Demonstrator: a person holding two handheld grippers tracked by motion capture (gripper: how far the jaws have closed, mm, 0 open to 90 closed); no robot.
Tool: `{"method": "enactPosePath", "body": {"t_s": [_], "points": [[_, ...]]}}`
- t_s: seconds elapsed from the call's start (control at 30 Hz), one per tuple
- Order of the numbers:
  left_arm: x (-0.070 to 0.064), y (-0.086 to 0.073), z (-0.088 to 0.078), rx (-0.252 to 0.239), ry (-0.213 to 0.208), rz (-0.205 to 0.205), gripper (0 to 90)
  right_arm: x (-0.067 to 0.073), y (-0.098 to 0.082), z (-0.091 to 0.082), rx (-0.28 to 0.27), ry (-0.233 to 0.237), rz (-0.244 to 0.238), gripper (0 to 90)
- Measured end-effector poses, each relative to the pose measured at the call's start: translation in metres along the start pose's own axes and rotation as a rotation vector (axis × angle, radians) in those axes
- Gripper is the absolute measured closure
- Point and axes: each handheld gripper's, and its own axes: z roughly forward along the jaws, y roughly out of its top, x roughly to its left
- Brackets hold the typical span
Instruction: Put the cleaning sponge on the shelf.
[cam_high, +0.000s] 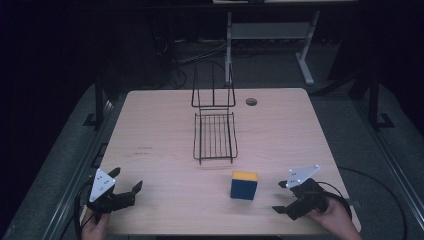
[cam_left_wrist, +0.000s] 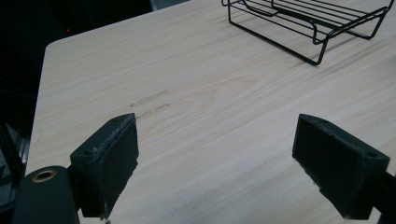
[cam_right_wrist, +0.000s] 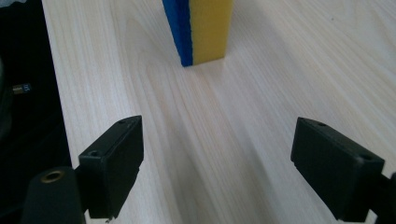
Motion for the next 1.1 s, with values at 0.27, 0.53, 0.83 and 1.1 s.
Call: {"method": "enactPosePath", "body": {"t_s": [0.27,0.53,0.83,1.1], "points": [[0.0,0.0,0.0,0.0,0.0,0.002,13.9,0.0,0.014,0.006,-0.003,0.007,-0.037,17.0],[0.0,0.0,0.0,0.0,0.001,0.002,13.9,0.0,0.021,0.012,0.01,0.025,-0.04,17.1],[0.0,0.0,0.0,0.0,0.0,0.001,13.9,-0.001,0.032,0.016,0.013,0.034,-0.064,17.2],[0.001,0.0,0.0,0.0,-0.001,-0.002,13.9,-0.003,0.038,0.019,0.011,0.041,-0.061,17.3]]}}
